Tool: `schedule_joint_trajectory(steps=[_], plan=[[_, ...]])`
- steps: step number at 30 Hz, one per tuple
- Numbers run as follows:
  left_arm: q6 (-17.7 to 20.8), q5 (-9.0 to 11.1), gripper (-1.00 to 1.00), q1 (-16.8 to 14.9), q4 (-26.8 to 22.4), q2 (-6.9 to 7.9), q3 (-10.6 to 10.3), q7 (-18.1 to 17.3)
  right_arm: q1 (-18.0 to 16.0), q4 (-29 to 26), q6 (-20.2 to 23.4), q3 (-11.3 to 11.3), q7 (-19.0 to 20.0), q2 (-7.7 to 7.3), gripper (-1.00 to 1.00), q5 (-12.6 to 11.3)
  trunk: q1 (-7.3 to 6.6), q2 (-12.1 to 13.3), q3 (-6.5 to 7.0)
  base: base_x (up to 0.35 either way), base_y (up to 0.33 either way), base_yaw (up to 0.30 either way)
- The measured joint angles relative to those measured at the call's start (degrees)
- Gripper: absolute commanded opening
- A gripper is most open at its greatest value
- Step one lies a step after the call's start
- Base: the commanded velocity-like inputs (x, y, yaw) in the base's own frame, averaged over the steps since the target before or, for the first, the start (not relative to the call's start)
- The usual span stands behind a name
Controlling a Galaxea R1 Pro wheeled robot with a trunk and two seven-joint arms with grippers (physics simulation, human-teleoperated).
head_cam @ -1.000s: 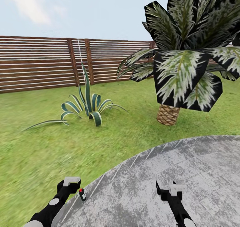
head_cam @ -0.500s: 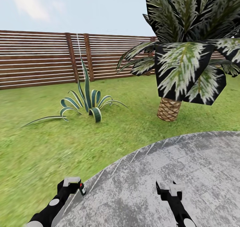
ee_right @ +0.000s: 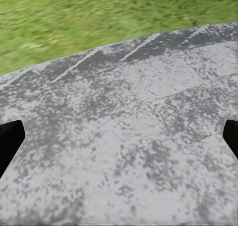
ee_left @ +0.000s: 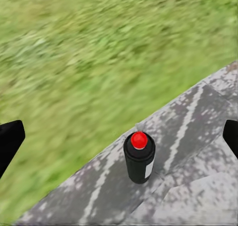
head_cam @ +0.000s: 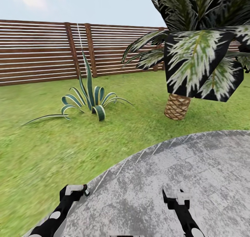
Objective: In the garden, pick up the pesticide atomizer on the floor and spray pesticide onto both trees until each tree trunk is fully covered.
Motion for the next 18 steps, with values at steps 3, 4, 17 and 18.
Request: schedule_joint_trajectory(steps=[3,4,17,18], plan=[[0.0,0.0,1.00,0.0,0.0,0.02,0.0,0.0,0.0,0.0,0.0,0.0,0.0,0.02,1.00,0.0,0.08,0.0,-0.94,0.000,0.000,0.000],[0.0,0.0,1.00,0.0,0.0,0.01,0.0,0.0,0.0,0.0,0.0,0.0,0.0,0.02,1.00,0.0,0.10,-0.1,-1.25,0.000,0.000,0.000],[0.0,0.0,1.00,0.0,0.0,0.00,0.0,0.2,0.0,0.0,0.0,0.0,0.0,0.01,1.00,0.0,0.44,-0.2,-5.33,0.000,0.000,0.000],[0.0,0.0,1.00,0.0,0.0,0.02,0.0,0.3,0.0,0.0,0.0,0.0,0.0,0.00,1.00,0.0,0.46,-0.2,-5.64,0.000,0.000,0.000]])
